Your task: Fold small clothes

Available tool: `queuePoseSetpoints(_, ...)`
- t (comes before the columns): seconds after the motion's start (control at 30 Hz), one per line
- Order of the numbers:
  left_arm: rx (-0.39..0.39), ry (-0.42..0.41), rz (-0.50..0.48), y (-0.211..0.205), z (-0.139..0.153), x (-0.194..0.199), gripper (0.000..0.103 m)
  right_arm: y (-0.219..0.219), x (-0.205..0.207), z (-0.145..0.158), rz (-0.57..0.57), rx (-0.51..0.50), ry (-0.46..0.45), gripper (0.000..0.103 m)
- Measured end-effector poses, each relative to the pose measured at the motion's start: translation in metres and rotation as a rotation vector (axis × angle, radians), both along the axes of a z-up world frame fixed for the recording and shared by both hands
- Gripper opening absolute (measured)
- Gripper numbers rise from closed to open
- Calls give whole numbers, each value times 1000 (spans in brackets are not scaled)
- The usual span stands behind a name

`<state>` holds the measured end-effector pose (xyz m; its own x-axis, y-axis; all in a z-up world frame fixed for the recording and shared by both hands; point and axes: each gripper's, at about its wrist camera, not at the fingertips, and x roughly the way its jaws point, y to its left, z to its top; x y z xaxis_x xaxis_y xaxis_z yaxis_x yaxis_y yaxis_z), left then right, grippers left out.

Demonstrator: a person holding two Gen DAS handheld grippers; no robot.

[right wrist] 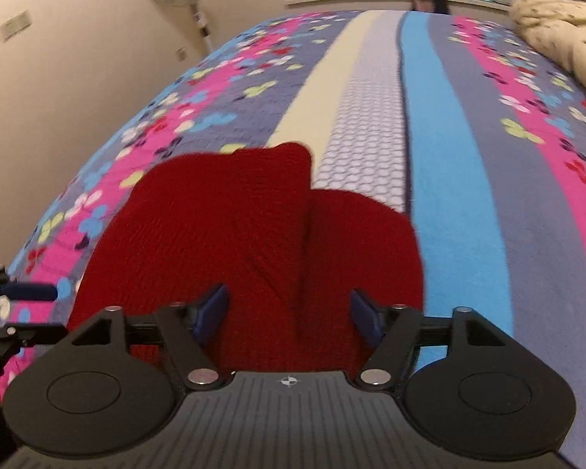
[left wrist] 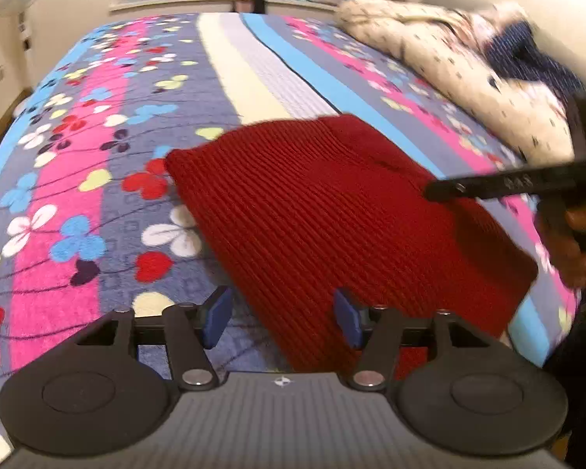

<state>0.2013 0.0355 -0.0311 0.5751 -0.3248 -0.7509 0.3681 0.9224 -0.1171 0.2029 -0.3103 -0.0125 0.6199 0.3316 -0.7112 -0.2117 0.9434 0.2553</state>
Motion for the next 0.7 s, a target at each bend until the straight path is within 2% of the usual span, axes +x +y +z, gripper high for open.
queuePoseSetpoints(0.03, -12, -1, 22, 2, 1, 3, 76, -4, 0, 1, -16, 12, 2, 71)
queuePoseSetpoints(0.1, -41, 7, 70, 8, 2, 9, 84, -11, 2, -1, -46, 44, 21, 76)
queuePoseSetpoints(0.2, -72, 66, 128, 13, -3, 22, 87, -20, 10, -10, -72, 102, 92, 87)
queuePoseSetpoints(0.33, -149, 192, 147, 15, -17, 41, 89, -31, 20, -25, -87, 183, 187, 93)
queuePoseSetpoints(0.43, -186, 236, 170, 16, -26, 52, 100, -30, 25, -31, -72, 204, 213, 96)
queuePoseSetpoints(0.5, -219, 269, 183, 18, -32, 61, 101, -29, 27, -34, -63, 217, 226, 98)
queuePoseSetpoints(0.7, -381, 382, 245, 24, -52, 86, 102, -29, 33, -37, -52, 226, 237, 99)
